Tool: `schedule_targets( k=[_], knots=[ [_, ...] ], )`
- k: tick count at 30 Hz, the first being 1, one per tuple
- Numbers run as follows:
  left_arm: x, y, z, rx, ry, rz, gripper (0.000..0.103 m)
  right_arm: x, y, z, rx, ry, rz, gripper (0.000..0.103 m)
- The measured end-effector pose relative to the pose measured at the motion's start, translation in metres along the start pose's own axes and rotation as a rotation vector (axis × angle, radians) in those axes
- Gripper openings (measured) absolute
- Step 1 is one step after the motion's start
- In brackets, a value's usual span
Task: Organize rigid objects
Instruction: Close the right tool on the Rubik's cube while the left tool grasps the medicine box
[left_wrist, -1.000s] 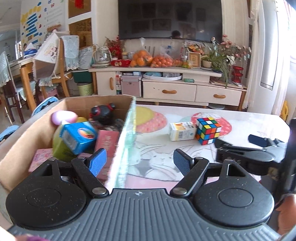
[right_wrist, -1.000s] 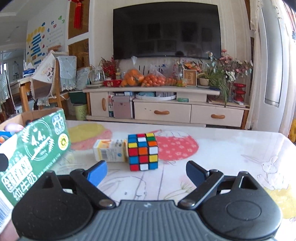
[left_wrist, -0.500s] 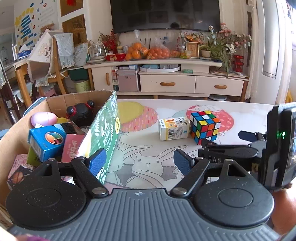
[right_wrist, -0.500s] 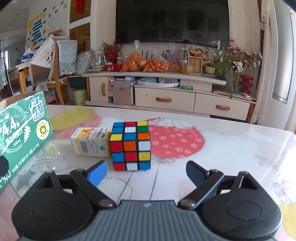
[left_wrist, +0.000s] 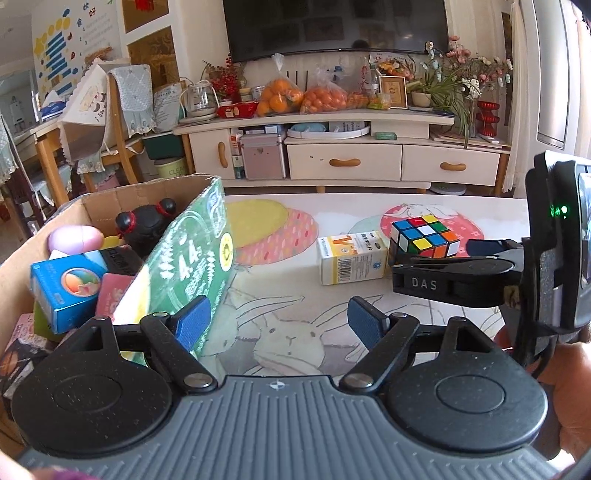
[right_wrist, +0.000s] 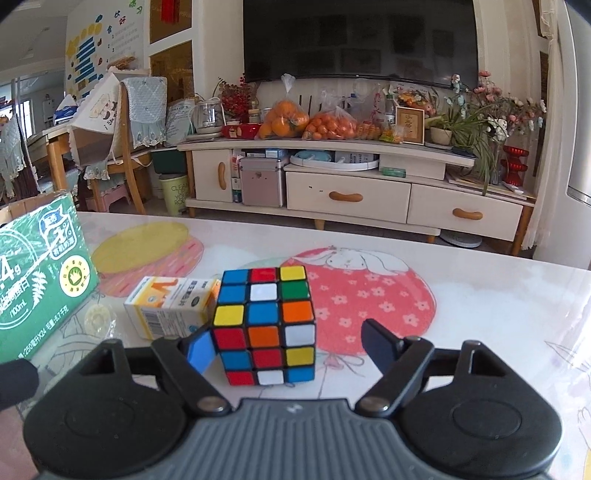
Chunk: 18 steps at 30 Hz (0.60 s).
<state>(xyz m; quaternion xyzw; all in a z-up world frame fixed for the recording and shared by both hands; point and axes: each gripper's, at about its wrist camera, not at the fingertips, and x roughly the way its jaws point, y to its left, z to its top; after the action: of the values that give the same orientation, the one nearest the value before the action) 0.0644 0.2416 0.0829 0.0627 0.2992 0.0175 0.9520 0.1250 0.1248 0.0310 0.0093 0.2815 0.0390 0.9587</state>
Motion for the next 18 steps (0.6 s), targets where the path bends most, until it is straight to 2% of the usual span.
schedule_targets(
  k=[2, 4, 5, 9, 14, 18],
  knots=[
    [0.002, -0.001, 0.001, -0.001, -0.010, -0.006, 0.103, 0.001, -0.001, 0.002, -0.001, -0.002, 0.014, 0.076],
    [0.005, -0.003, 0.002, -0.001, -0.025, -0.015, 0.103, 0.003, -0.003, 0.003, 0.004, -0.003, 0.034, 0.064],
    [0.007, -0.003, 0.002, -0.004, -0.027, -0.020, 0.103, 0.004, -0.006, 0.004, 0.009, -0.001, 0.047, 0.054],
    [0.017, -0.006, 0.004, -0.011, -0.049, -0.054, 0.103, 0.006, -0.020, 0.006, 0.044, -0.006, 0.065, 0.052],
    [0.034, -0.009, 0.011, -0.032, -0.052, -0.105, 0.103, 0.005, -0.041, 0.009, 0.039, -0.028, 0.013, 0.052],
    [0.049, -0.013, 0.015, -0.037, -0.048, -0.149, 0.103, 0.005, -0.054, 0.009, 0.066, -0.030, 0.007, 0.052]
  ],
)
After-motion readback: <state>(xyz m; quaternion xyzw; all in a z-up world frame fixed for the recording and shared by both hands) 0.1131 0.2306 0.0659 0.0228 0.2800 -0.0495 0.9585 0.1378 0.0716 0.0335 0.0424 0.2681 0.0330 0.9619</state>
